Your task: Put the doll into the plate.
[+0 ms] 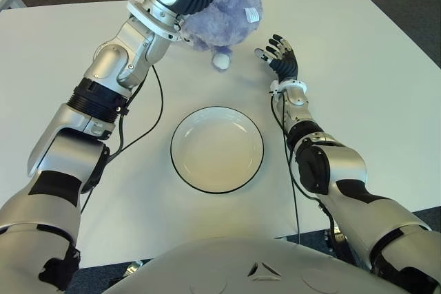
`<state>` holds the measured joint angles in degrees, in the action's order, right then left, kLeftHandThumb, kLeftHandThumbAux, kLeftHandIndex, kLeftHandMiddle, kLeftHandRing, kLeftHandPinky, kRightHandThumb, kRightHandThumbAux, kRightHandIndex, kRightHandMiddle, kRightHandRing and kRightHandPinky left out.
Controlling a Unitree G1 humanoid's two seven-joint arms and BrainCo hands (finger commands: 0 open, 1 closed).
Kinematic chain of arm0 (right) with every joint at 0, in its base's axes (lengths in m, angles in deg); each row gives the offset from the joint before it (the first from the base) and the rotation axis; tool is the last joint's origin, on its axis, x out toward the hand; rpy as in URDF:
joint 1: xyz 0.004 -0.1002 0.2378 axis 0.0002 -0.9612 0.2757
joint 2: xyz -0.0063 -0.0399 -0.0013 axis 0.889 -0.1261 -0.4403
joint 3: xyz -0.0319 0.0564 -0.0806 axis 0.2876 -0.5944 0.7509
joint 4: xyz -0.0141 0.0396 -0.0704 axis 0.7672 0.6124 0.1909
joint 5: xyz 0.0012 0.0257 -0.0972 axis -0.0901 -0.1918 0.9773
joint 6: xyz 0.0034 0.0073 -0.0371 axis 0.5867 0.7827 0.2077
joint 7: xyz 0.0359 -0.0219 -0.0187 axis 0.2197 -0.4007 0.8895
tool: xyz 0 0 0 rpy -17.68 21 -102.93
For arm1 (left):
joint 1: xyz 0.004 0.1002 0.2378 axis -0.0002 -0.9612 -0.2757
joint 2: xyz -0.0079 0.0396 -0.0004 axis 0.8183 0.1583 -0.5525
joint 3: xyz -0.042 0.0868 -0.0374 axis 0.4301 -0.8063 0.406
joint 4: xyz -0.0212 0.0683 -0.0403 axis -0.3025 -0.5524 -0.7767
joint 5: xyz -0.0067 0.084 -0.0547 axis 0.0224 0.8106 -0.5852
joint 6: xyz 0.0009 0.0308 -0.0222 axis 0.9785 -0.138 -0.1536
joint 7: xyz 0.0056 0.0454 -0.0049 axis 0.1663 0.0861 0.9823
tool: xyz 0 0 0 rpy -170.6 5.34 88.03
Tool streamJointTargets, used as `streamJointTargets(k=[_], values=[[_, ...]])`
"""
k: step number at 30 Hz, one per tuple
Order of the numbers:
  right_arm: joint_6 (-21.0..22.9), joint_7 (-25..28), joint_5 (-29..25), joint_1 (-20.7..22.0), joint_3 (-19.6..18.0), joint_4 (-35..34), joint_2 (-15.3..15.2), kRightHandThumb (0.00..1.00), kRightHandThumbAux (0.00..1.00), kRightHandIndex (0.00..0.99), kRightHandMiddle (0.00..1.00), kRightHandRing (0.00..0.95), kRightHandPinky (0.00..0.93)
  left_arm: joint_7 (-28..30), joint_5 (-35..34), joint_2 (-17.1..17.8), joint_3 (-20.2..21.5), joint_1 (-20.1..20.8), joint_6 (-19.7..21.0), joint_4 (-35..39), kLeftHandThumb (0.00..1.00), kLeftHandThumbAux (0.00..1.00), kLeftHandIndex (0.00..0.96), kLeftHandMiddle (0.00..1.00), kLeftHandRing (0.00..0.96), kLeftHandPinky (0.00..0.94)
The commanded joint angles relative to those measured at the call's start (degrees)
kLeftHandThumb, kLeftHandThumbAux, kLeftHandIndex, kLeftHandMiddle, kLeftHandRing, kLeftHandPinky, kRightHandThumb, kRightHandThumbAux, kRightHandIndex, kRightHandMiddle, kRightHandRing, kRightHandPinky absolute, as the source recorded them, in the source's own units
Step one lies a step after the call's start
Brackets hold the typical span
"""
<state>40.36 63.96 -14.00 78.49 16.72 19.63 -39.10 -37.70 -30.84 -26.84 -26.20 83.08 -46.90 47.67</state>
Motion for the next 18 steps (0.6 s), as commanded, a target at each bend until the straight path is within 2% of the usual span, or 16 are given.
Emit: streamJointTargets(k=[1, 6, 18], values=[[0.9, 0.0, 0.0, -0.7, 0.1, 1.2, 0.6, 0.075, 0.831, 0.139, 0.157, 0.153, 0.164, 2.5, 0.0, 0.8, 1.1, -2.2, -0.6, 2.8, 0.742, 0.693, 0.443, 0.830, 0.838, 0.867], [1.1, 0.1, -0.1, -0.6, 0.0, 1.3, 0.6, 0.080, 0.836, 0.137, 0.155, 0.152, 0.161, 9.3, -4.3, 0.4, 3.1, -4.5, 0.1, 7.2, 0.740, 0.694, 0.443, 0.834, 0.844, 0.874], [1.1, 0.0, 0.1, -0.7, 0.2, 1.3, 0.5, 0.072, 0.840, 0.136, 0.161, 0.156, 0.161, 14.4, -4.6, -0.1, 5.6, -6.9, 0.4, 11.7, 0.736, 0.695, 0.443, 0.836, 0.849, 0.874]])
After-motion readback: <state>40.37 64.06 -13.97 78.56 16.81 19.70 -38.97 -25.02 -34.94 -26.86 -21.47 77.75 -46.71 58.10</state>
